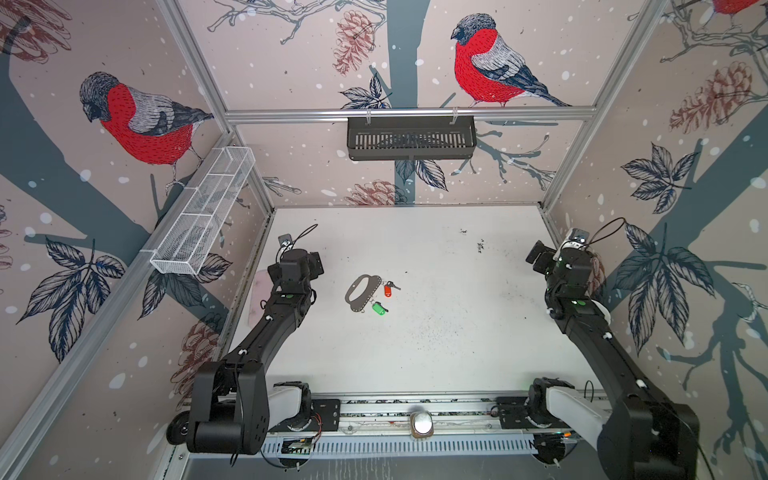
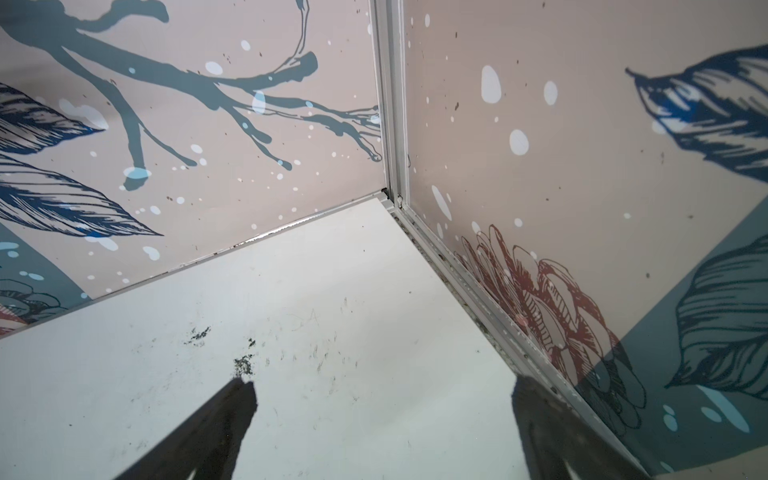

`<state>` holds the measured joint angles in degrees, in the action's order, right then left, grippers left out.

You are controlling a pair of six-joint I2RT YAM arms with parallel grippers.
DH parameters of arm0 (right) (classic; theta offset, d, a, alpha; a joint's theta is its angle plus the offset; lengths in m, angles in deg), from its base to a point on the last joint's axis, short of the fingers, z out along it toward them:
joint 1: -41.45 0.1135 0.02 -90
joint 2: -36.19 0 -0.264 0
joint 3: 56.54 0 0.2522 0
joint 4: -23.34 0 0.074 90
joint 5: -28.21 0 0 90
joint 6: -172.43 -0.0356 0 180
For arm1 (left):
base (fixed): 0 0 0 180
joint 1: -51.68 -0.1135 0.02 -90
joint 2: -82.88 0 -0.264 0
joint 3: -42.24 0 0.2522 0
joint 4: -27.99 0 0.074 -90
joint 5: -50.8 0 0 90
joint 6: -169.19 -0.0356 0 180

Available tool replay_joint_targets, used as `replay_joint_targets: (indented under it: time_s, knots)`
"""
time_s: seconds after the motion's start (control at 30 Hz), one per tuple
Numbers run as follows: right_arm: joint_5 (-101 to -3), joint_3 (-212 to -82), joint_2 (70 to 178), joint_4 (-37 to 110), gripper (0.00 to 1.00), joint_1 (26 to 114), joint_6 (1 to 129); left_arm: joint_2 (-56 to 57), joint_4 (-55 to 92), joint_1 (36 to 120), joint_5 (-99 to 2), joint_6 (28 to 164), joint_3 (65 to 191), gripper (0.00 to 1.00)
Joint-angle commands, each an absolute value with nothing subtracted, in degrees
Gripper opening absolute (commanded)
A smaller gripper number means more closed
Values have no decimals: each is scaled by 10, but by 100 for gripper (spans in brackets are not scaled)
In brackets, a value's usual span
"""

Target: Put the keys on the keyring

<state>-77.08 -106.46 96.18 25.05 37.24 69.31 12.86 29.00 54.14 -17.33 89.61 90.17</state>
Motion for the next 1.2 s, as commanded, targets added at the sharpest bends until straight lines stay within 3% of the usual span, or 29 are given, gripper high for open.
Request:
replay_joint_targets:
  time_s: [0.0, 0.17, 0.6, 0.73, 1.17]
  knots:
    - [-768, -1055, 976, 194, 100, 368, 697, 136, 483, 540, -154, 876, 828, 98]
    - [-744, -1047, 1003, 183, 100, 366, 706, 115, 713, 539, -179, 840, 709, 98]
    - [-713, -979, 1008, 92, 100, 361, 709, -64, 968, 539, -230, 818, 657, 99]
    - [-706, -962, 1018, 61, 100, 360, 705, -49, 892, 540, -218, 828, 680, 98]
    - [-624, -859, 1161, -220, 100, 362, 737, -64, 926, 541, -224, 815, 675, 98]
